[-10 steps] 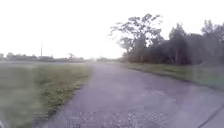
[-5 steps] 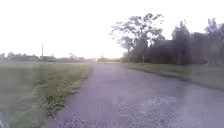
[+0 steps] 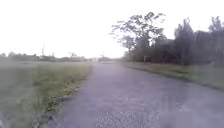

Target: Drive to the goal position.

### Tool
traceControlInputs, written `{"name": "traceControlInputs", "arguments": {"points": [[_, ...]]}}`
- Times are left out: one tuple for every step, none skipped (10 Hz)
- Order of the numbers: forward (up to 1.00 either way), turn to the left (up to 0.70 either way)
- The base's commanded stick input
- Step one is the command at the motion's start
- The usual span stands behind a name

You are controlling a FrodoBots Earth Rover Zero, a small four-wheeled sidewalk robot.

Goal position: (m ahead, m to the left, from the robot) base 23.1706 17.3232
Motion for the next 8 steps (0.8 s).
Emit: {"name": "traceControlInputs", "arguments": {"points": [[0.7,0.0],[0.7,0.0],[0.7,0.0],[0.7,0.0],[0.7,0.0],[0.7,0.0],[0.7,0.0],[0.7,0.0]]}}
